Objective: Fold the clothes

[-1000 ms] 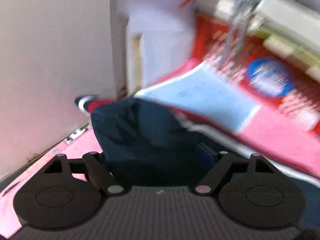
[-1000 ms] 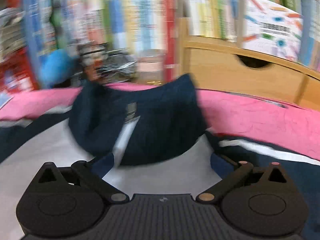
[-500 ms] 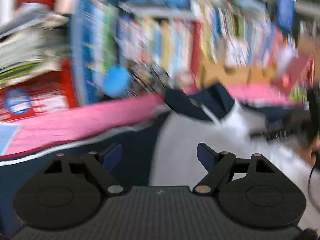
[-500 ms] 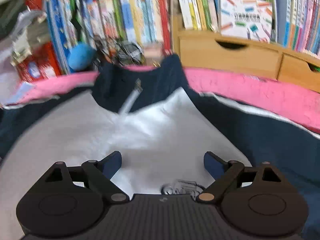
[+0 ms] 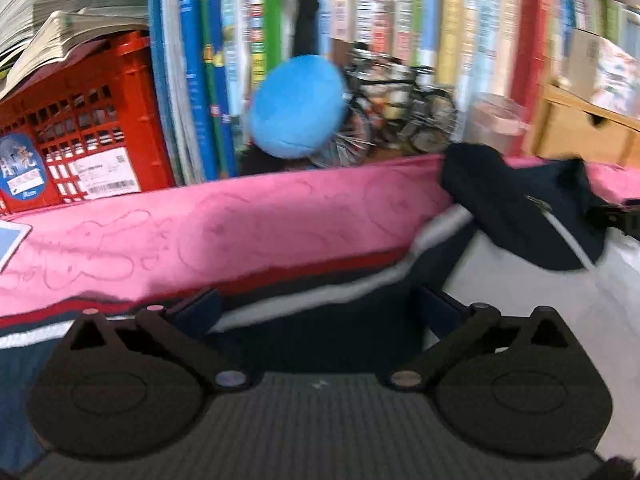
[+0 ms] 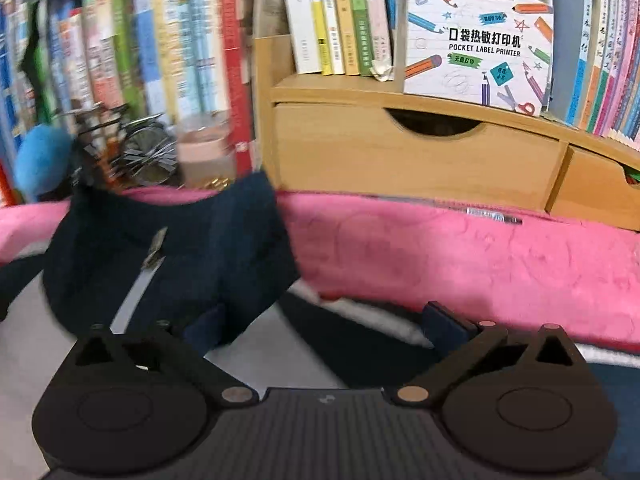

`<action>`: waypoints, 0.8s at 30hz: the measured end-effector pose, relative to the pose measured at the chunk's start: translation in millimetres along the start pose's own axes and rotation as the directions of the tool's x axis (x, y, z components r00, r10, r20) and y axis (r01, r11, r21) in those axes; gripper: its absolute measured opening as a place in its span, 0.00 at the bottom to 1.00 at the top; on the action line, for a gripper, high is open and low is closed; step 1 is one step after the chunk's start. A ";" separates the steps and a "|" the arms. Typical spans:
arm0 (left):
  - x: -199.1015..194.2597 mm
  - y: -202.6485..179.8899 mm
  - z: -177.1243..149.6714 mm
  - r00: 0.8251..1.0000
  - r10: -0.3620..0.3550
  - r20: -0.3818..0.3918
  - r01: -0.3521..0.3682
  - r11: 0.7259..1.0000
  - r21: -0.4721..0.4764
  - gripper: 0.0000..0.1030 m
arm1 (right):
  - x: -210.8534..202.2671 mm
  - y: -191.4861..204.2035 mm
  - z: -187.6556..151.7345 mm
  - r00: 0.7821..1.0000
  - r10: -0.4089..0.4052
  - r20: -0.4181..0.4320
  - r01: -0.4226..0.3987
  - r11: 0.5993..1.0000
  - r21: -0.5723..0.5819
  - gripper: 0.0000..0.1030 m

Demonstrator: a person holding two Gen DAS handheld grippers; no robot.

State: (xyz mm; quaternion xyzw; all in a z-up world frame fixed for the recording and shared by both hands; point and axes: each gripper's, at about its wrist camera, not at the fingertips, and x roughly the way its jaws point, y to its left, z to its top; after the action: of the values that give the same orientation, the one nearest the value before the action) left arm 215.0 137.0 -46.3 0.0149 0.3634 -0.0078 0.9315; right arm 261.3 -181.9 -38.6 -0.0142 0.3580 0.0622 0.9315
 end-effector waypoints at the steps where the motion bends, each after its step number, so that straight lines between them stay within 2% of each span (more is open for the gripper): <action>1: 5.2 2.8 4.9 1.000 0.013 -0.002 -0.013 1.000 -0.010 1.00 | 4.4 -3.6 3.8 1.000 0.001 -0.001 -0.001 1.000 0.011 1.00; 4: 10.8 -0.1 16.4 0.998 0.069 0.001 -0.069 0.998 0.006 1.00 | 12.6 -8.7 11.5 1.000 -0.017 -0.005 0.017 0.999 0.032 1.00; 5: 7.4 -5.9 18.8 0.996 0.093 0.008 -0.093 0.994 0.056 1.00 | 14.3 -9.0 13.3 1.000 -0.028 -0.006 0.028 0.999 0.034 1.00; 7: -14.6 -15.5 16.8 0.994 0.092 0.058 -0.099 0.987 0.125 0.85 | 2.3 -8.7 8.1 0.999 -0.040 -0.002 0.040 0.998 0.045 1.00; 8: -30.1 -16.8 13.5 0.995 0.045 0.084 -0.055 0.990 0.131 0.76 | -7.7 -9.2 3.9 0.999 -0.040 0.002 0.040 0.997 0.059 1.00; 11: -81.1 -20.3 -1.7 0.984 -0.123 0.127 0.112 0.990 0.089 0.77 | -55.6 0.6 -14.2 0.996 0.074 0.053 -0.076 0.997 0.025 0.92; 13: -110.5 -29.8 -18.7 0.971 -0.202 0.126 0.190 0.977 0.100 0.77 | -99.0 22.4 -31.8 0.981 0.182 0.072 -0.177 0.981 -0.077 0.92; 15: -130.6 -40.3 -42.0 0.962 -0.253 0.101 0.239 0.962 0.130 0.78 | -135.5 45.6 -52.3 0.963 0.265 0.045 -0.252 0.949 -0.192 0.92; 17: -134.5 -44.9 -63.0 0.968 -0.246 0.042 0.238 0.960 0.145 0.78 | -161.1 60.4 -74.5 0.955 0.296 0.010 -0.280 0.915 -0.289 0.92; 19: -125.2 -40.3 -79.7 0.980 -0.198 -0.032 0.201 0.969 0.142 0.78 | -169.5 55.9 -92.5 0.962 0.271 -0.048 -0.272 0.912 -0.307 0.92; 20: -119.9 -36.8 -85.2 0.984 -0.174 -0.045 0.178 0.974 0.139 0.83 | -169.0 40.3 -98.6 0.967 0.247 -0.062 -0.254 0.926 -0.278 0.92; 21: -120.2 -30.9 -92.1 0.987 -0.163 -0.002 0.162 0.975 0.155 0.91 | -167.6 21.4 -103.9 0.973 0.220 -0.072 -0.232 0.943 -0.239 0.95; 23: -118.1 -20.4 -96.8 0.986 -0.167 0.013 0.165 0.979 0.121 0.96 | -164.7 -16.5 -114.6 0.981 0.169 -0.097 -0.183 0.970 -0.160 0.99; 24: -118.5 -19.0 -97.9 0.987 -0.160 0.019 0.156 0.980 0.123 0.97 | -167.0 -38.0 -119.0 0.992 0.100 -0.082 -0.112 0.983 -0.146 0.99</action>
State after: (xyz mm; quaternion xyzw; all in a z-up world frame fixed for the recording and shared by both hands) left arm 61.0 121.8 -38.5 0.0425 0.3487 -0.1041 0.9305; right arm 64.1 -245.7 -16.0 -0.0676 0.3871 0.1380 0.9091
